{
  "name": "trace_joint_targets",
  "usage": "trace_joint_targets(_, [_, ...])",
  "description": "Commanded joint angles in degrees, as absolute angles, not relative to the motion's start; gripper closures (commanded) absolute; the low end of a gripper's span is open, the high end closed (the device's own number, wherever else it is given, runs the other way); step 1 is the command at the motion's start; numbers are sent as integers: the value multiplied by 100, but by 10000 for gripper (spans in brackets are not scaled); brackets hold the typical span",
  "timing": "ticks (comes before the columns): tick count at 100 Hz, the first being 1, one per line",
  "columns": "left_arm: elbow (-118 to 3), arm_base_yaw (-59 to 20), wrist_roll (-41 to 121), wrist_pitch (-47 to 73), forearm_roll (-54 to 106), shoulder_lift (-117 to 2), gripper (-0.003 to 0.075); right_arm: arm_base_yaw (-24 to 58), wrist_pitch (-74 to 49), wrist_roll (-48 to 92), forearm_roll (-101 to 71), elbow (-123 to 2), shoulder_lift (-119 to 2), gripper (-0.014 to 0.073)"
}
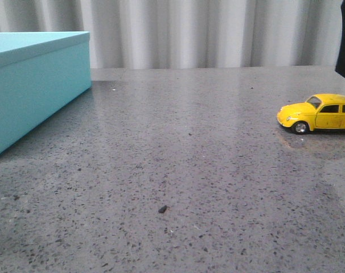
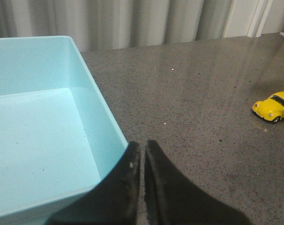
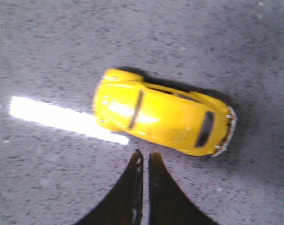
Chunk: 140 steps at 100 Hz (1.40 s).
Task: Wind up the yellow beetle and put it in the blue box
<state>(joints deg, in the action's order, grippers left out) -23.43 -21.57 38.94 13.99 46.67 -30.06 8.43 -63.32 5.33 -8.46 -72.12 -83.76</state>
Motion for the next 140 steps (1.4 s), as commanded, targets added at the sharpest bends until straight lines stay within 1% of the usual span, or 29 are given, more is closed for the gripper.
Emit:
trace_joint_targets(1, [-2551, -2207, 3848, 1099, 4715, -3078, 741, 835, -6128, 382, -559, -7411, -8240, 645])
trace_joint_targets(33, [-2551, -2207, 3848, 1099, 4715, -3078, 741, 835, -5708, 305, -712, -7411, -8291, 645])
trace_joint_targets(140, [-2387, -2207, 3848, 1087, 4715, -3078, 741, 835, -5697, 305, -885, -7411, -8899, 645])
